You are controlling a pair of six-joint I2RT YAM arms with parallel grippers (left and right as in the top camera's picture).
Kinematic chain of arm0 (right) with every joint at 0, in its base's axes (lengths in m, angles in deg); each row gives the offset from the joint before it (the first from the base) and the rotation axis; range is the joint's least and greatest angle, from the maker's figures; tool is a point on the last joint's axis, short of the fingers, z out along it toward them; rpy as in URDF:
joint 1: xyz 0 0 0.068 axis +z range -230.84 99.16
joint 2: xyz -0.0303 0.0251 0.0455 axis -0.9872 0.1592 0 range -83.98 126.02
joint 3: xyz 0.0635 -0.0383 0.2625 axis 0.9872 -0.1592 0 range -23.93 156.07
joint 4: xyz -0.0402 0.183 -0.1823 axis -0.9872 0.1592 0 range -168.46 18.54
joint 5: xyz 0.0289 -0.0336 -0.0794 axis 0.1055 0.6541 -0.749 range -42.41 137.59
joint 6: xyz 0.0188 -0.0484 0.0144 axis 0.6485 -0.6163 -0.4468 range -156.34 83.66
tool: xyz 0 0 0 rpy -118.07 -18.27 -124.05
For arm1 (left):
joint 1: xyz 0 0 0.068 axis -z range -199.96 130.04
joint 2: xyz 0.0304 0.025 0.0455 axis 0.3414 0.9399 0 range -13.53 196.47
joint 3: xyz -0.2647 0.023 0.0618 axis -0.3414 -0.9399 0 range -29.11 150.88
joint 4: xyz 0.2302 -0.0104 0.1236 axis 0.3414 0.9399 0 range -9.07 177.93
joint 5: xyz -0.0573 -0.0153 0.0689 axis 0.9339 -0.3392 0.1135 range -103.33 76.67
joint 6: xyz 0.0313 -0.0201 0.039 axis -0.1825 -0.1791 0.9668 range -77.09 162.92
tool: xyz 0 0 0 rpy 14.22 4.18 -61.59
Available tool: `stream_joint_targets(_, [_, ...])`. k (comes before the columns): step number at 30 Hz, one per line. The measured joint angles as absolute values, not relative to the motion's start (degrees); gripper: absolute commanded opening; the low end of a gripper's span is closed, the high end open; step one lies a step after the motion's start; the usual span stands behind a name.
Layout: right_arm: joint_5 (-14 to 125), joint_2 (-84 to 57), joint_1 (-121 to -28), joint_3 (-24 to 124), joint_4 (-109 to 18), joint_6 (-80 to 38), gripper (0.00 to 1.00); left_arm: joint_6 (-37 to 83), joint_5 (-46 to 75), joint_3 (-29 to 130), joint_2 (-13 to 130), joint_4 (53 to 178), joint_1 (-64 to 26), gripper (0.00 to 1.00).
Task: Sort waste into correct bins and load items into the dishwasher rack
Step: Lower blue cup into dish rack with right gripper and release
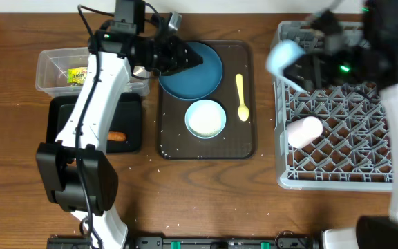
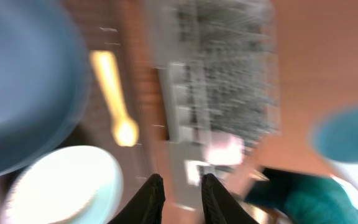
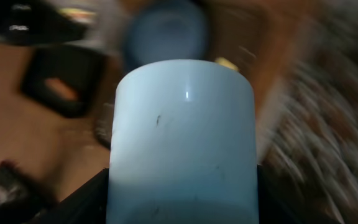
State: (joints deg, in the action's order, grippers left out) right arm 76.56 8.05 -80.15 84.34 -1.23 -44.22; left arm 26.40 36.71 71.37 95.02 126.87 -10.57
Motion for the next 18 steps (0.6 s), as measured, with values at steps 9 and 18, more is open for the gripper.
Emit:
stream_joint_targets(9, [55.7,7.7,-89.0,83.4,13.2,-36.7,0.44,26.4,15.1,68.1,95.0,128.0,-3.8,0.24])
stream_joint_targets(18, [52.1,12.1,-93.8,73.9,12.1,-35.4,0.44,26.4,3.6,68.0,95.0,128.7,0.5,0.24])
